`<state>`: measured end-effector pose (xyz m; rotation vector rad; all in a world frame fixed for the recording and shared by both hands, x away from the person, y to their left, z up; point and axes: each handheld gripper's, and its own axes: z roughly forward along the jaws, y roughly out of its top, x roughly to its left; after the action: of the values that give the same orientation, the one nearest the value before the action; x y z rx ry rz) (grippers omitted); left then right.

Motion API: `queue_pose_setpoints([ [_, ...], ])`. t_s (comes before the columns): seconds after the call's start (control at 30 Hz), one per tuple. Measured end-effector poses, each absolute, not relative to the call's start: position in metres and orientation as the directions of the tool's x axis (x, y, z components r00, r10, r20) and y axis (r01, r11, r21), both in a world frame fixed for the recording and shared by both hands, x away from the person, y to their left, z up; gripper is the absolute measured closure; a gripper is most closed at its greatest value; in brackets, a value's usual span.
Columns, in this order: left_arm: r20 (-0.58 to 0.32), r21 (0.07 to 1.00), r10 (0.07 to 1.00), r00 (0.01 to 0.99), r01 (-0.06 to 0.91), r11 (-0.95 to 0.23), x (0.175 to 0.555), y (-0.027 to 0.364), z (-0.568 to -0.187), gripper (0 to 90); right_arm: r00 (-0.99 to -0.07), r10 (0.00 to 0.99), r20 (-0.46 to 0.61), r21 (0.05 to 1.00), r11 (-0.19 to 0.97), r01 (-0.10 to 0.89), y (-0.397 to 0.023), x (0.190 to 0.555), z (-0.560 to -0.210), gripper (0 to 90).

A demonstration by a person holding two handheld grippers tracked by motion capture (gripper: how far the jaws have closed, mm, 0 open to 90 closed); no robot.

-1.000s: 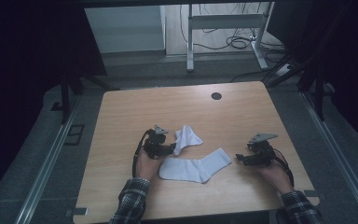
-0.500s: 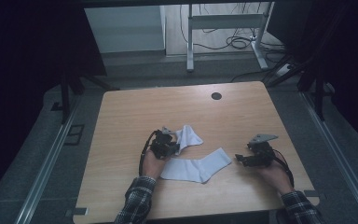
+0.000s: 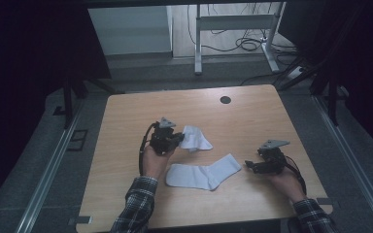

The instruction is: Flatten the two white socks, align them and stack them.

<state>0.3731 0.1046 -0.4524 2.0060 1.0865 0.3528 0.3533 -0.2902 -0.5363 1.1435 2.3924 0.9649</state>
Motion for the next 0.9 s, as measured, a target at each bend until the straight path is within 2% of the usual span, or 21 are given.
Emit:
queue_pose_setpoints([
  [0.17, -0.098, 0.746, 0.831, 0.547, 0.593, -0.302, 0.372, 0.127, -0.451, 84.8, -0.629, 0.777, 0.002, 0.693, 0.452, 0.561, -0.290, 0.353, -0.536, 22.9],
  [0.5, -0.076, 0.637, 0.893, 0.444, 0.710, -0.299, 0.373, 0.162, -0.508, 82.5, -0.629, 0.778, 0.005, 0.695, 0.449, 0.561, -0.290, 0.353, -0.537, 22.5],
  [0.53, -0.077, 0.627, 0.899, 0.432, 0.722, -0.293, 0.374, 0.165, -0.514, 80.1, -0.629, 0.778, 0.005, 0.696, 0.449, 0.561, -0.290, 0.353, -0.537, 22.5],
  [0.57, -0.061, 0.621, 0.910, 0.410, 0.729, -0.287, 0.375, 0.168, -0.520, 66.7, -0.629, 0.777, 0.005, 0.696, 0.449, 0.560, -0.290, 0.353, -0.537, 22.4],
  [0.6, -0.061, 0.621, 0.910, 0.410, 0.729, -0.287, 0.375, 0.168, -0.520, 61.8, -0.629, 0.777, 0.005, 0.696, 0.449, 0.560, -0.290, 0.353, -0.537, 22.4],
  [0.63, -0.057, 0.628, 0.913, 0.404, 0.726, -0.282, 0.375, 0.168, -0.518, 61.8, -0.629, 0.777, 0.004, 0.697, 0.449, 0.559, -0.290, 0.353, -0.537, 22.4],
  [0.67, -0.059, 0.640, 0.915, 0.398, 0.719, -0.271, 0.375, 0.167, -0.515, 53.3, -0.629, 0.777, 0.005, 0.697, 0.449, 0.559, -0.290, 0.353, -0.537, 22.3],
  [0.77, -0.073, 0.683, 0.902, 0.425, 0.681, -0.265, 0.375, 0.157, -0.498, 53.0, -0.629, 0.777, 0.004, 0.698, 0.449, 0.558, -0.290, 0.353, -0.537, 22.2],
  [0.9, -0.081, 0.708, 0.860, 0.503, 0.637, -0.306, 0.380, 0.123, -0.482, 53.2, -0.631, 0.776, 0.004, 0.699, 0.449, 0.557, -0.290, 0.353, -0.537, 22.1],
])
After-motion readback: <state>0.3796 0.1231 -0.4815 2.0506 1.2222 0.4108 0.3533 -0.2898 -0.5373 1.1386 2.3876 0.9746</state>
